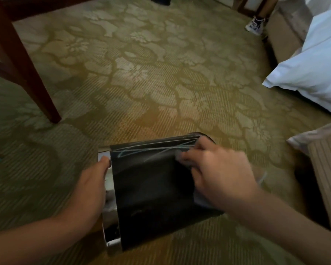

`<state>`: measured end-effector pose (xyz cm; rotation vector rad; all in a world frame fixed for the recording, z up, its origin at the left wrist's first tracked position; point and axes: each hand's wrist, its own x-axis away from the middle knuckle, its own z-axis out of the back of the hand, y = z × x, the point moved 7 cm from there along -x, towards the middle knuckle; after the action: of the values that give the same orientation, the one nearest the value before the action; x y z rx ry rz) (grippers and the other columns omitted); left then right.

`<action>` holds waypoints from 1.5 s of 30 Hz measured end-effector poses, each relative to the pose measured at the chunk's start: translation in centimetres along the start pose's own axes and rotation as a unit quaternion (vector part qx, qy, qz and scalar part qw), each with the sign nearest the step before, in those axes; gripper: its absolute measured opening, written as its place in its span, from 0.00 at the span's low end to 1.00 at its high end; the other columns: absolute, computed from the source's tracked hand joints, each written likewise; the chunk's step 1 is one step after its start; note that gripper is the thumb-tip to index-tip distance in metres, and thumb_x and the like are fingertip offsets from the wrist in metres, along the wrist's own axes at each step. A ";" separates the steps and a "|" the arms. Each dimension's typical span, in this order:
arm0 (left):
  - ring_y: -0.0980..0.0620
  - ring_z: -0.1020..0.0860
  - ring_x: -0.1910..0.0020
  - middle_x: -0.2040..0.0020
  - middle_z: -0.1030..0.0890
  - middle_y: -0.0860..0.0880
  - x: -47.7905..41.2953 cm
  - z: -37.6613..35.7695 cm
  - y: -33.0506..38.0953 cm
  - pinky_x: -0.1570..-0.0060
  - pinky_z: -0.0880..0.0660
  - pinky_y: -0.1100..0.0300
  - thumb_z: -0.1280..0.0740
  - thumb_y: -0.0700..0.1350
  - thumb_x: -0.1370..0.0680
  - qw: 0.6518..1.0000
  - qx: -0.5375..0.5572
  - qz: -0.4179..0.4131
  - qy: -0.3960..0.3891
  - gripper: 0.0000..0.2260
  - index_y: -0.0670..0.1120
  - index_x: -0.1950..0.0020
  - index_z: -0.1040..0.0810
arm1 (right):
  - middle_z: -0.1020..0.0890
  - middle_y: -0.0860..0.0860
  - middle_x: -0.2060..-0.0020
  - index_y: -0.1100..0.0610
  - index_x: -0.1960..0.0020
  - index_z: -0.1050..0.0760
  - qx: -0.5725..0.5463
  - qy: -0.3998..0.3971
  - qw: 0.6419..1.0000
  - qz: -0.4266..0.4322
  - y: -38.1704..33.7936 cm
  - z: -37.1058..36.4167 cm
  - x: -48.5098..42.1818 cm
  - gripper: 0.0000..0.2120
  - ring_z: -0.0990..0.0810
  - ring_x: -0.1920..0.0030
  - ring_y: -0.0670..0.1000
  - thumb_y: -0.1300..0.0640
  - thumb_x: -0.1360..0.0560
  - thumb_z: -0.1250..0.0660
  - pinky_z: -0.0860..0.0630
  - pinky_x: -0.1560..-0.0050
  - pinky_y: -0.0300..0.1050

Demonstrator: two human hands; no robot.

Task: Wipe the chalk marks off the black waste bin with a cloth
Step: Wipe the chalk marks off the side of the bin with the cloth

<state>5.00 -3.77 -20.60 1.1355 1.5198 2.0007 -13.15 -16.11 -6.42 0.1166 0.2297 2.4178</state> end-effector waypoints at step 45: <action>0.64 0.18 0.64 0.63 0.14 0.54 2.0 -0.7 1.6 0.66 0.27 0.75 0.46 0.51 0.19 0.986 0.028 -0.152 -0.063 0.21 0.46 0.59 0.16 | 0.28 0.47 0.55 0.45 0.46 0.24 -0.083 0.001 0.990 0.116 -9.4 1.3 -3.9 0.12 0.22 0.54 0.55 0.49 0.29 0.36 0.41 0.66 0.46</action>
<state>3.52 -3.27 -18.45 0.9639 1.5854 1.6627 -4.00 -11.58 -7.07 0.0692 0.0141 2.6558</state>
